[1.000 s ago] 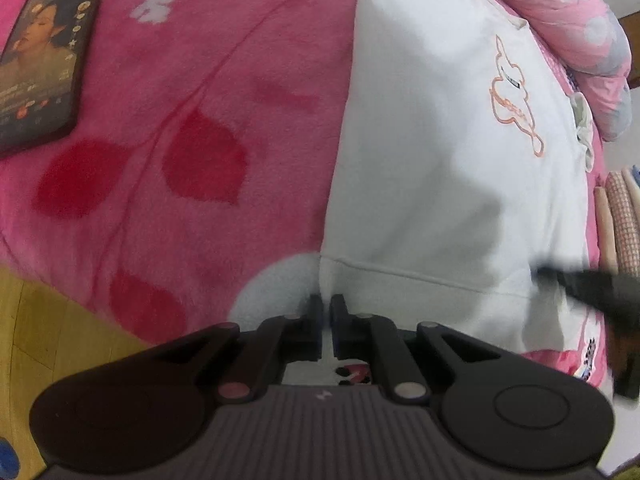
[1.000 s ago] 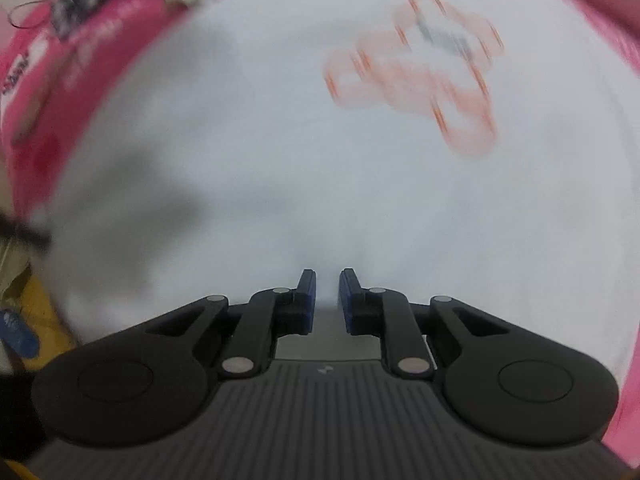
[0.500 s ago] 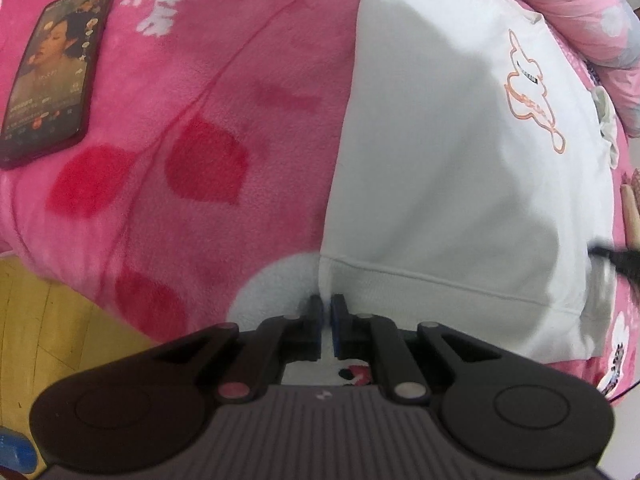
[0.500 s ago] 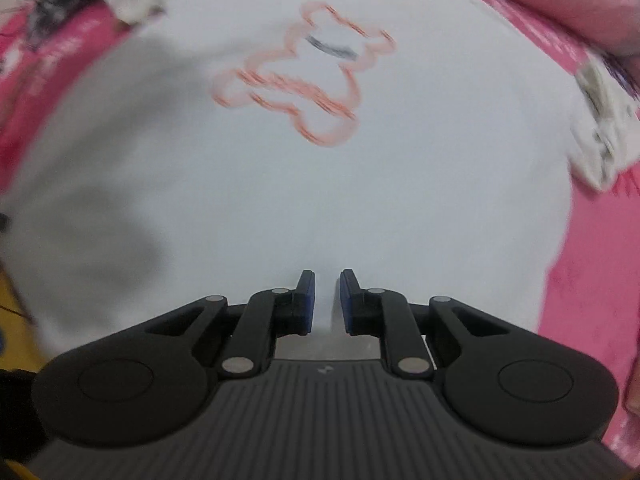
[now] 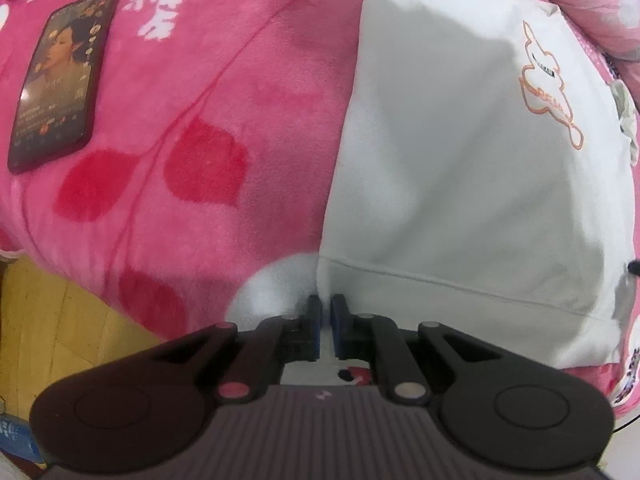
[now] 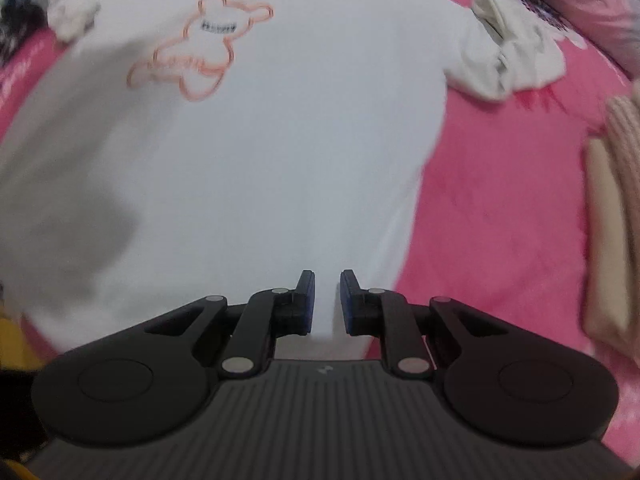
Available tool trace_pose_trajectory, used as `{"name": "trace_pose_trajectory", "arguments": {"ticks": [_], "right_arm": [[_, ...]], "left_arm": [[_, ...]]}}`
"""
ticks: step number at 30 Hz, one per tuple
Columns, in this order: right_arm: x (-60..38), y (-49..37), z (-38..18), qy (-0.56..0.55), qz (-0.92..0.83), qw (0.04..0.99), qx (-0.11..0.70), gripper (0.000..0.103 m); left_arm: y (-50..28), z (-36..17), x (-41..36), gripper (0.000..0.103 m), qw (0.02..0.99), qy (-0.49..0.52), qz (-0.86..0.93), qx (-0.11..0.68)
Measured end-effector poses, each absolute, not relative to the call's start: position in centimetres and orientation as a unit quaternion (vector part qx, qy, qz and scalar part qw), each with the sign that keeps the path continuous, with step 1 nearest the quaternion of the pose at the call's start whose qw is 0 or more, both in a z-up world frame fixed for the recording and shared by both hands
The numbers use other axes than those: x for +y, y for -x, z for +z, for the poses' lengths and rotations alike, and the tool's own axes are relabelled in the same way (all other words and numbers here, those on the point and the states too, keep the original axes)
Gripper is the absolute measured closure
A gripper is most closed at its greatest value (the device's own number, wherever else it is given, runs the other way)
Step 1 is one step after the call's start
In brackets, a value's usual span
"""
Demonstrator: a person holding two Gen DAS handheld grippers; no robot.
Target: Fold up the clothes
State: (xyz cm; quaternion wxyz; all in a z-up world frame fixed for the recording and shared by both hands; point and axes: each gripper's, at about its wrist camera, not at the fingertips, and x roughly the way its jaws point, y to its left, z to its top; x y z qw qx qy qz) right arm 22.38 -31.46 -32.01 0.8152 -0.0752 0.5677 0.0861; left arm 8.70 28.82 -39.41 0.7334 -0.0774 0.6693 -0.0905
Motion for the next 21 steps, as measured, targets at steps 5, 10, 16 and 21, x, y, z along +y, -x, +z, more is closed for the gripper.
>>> {"name": "trace_pose_trajectory", "arguments": {"ticks": [5, 10, 16, 21], "right_arm": [[-35.0, -16.8, -34.1, 0.064, 0.035, 0.771, 0.633, 0.09], [-36.8, -14.5, -30.9, -0.037, 0.005, 0.776, 0.63, 0.089], [-37.5, -15.3, -32.4, -0.149, 0.016, 0.768, 0.622, 0.062], [-38.5, -15.1, -34.5, -0.227, 0.025, 0.753, 0.618, 0.062]], "left_arm": [[-8.4, -39.2, 28.4, 0.094, 0.732, 0.069, -0.086, 0.672], [-8.2, -39.0, 28.0, 0.094, 0.731, 0.061, -0.083, 0.675], [-7.9, -38.8, 27.4, 0.094, 0.729, 0.05, -0.079, 0.678], [-7.5, -38.6, 27.9, 0.094, 0.731, 0.045, -0.081, 0.676]]}}
